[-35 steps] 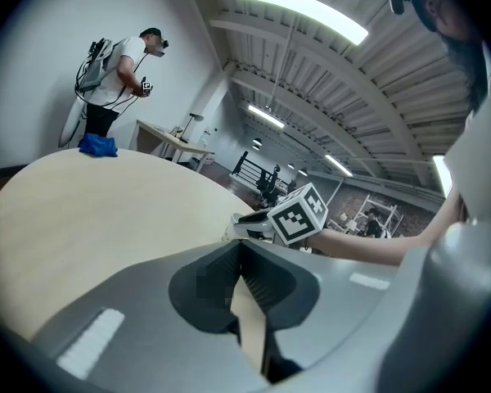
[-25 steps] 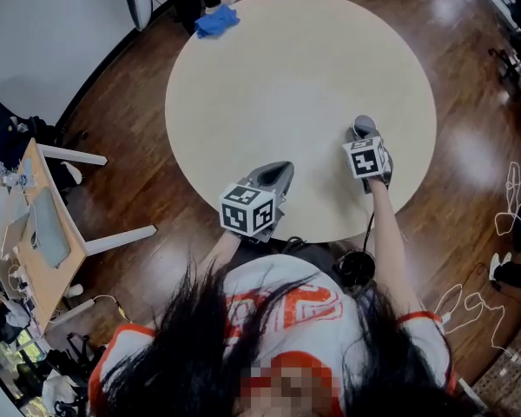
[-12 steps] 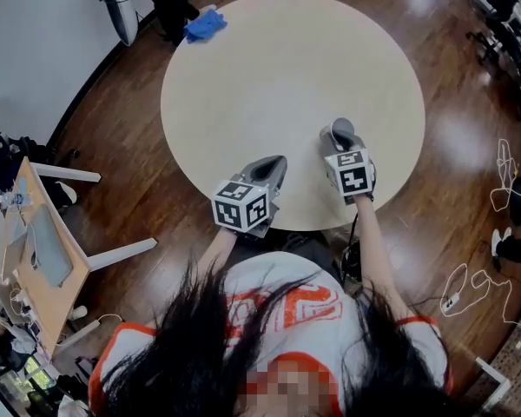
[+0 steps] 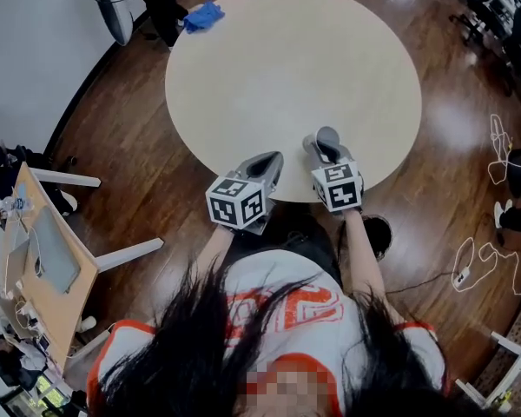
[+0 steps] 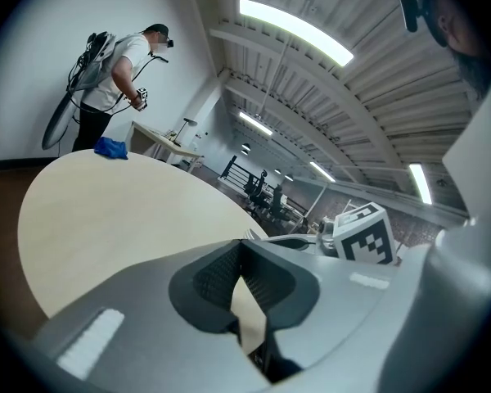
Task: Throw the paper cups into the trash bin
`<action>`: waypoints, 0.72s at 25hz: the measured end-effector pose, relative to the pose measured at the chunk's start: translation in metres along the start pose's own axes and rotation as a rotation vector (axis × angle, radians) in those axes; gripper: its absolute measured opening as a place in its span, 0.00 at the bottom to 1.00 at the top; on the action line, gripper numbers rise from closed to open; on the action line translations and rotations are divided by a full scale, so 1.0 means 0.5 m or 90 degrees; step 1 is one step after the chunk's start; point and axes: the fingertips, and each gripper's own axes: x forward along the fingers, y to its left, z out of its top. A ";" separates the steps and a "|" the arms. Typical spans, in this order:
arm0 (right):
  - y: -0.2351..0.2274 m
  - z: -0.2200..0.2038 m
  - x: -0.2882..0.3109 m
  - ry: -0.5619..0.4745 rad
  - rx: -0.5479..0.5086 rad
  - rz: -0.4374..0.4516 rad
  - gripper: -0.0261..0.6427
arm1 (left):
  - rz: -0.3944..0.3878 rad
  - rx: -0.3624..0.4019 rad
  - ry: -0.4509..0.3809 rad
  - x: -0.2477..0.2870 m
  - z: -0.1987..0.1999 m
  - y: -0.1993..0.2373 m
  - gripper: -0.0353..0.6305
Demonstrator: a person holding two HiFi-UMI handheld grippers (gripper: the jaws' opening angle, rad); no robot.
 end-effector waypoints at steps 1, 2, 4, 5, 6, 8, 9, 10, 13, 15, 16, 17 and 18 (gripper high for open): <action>0.013 -0.005 -0.006 -0.001 0.005 -0.001 0.09 | -0.003 0.001 0.003 -0.010 -0.006 0.000 0.05; 0.025 -0.009 -0.011 -0.002 0.009 -0.004 0.09 | -0.005 0.002 0.006 -0.020 -0.011 0.001 0.05; 0.043 -0.016 -0.020 -0.006 0.017 -0.013 0.09 | -0.010 0.004 0.010 -0.037 -0.019 0.002 0.05; 0.050 -0.021 -0.023 -0.006 0.022 -0.019 0.09 | -0.013 0.003 0.012 -0.044 -0.023 0.003 0.05; 0.056 -0.027 -0.026 -0.005 0.029 -0.024 0.09 | -0.016 0.001 0.015 -0.048 -0.027 0.003 0.05; 0.062 -0.039 -0.036 0.000 0.042 -0.034 0.09 | -0.027 0.000 0.022 -0.050 -0.035 -0.004 0.05; 0.062 -0.048 -0.045 0.002 0.047 -0.041 0.09 | -0.035 0.002 0.026 -0.048 -0.039 -0.012 0.05; 0.060 -0.057 -0.055 0.004 0.051 -0.049 0.09 | -0.045 0.005 0.030 -0.046 -0.043 -0.023 0.05; 0.045 -0.081 -0.088 0.004 0.067 -0.071 0.09 | -0.071 0.014 0.040 -0.032 -0.054 -0.059 0.05; 0.031 -0.097 -0.108 0.002 0.082 -0.085 0.09 | -0.084 0.022 0.048 -0.020 -0.061 -0.081 0.05; 0.024 -0.104 -0.118 0.000 0.089 -0.091 0.09 | -0.091 0.027 0.053 -0.014 -0.065 -0.093 0.05; 0.017 -0.111 -0.128 -0.002 0.096 -0.099 0.09 | -0.098 0.033 0.057 -0.008 -0.069 -0.105 0.05; 0.011 -0.119 -0.138 -0.003 0.104 -0.106 0.09 | -0.105 0.039 0.062 -0.003 -0.073 -0.116 0.05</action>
